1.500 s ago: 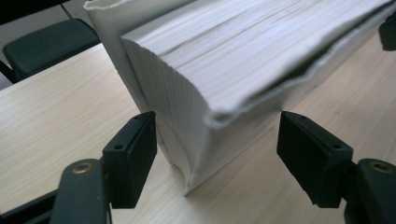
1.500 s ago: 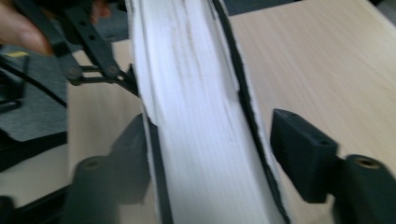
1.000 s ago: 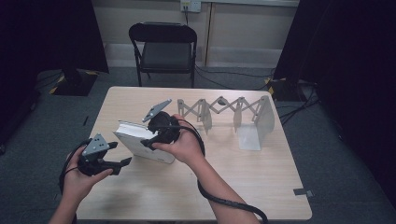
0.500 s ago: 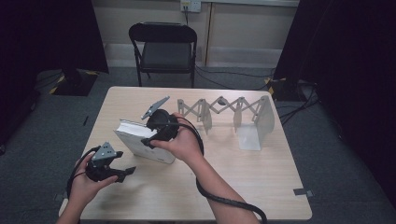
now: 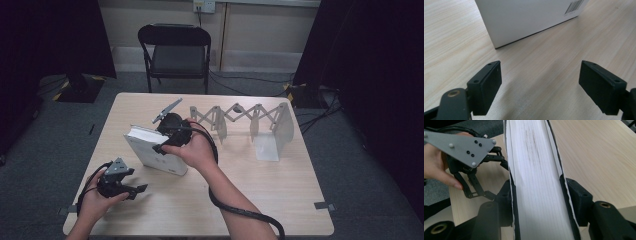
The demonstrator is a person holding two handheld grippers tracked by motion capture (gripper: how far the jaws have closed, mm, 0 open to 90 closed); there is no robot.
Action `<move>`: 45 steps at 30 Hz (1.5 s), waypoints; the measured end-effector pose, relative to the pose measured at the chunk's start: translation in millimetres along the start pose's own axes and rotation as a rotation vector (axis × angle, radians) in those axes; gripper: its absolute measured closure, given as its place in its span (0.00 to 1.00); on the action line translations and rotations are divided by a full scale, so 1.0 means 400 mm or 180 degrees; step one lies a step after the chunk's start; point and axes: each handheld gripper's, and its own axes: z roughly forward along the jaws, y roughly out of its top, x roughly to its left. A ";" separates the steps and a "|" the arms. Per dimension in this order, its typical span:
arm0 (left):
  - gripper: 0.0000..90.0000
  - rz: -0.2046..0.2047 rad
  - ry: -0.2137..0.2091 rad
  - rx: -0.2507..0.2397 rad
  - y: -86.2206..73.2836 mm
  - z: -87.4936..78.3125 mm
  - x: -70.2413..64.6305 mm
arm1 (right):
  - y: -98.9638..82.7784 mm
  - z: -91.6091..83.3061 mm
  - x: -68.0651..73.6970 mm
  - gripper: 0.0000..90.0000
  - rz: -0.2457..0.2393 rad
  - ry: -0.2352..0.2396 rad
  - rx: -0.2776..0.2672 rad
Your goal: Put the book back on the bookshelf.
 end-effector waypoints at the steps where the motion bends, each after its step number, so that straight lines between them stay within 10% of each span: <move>1: 0.21 -0.0011 -0.0017 0.0001 -0.001 0.001 -0.001 | 0.001 0.000 0.002 0.54 0.0017 -0.0018 0.0013; 7: 0.21 -0.0001 -0.0018 0.0026 -0.006 0.005 0.002 | 0.003 -0.015 0.015 0.58 0.0057 -0.0120 0.0103; 16: 0.21 0.0008 -0.0040 0.0023 -0.010 0.010 0.000 | -0.036 -0.056 0.012 0.59 0.0187 0.0143 0.0149; 45: 0.17 0.0153 -0.0040 0.0068 -0.039 0.032 0.014 | -0.040 0.016 0.036 0.49 -0.0319 0.0046 0.0304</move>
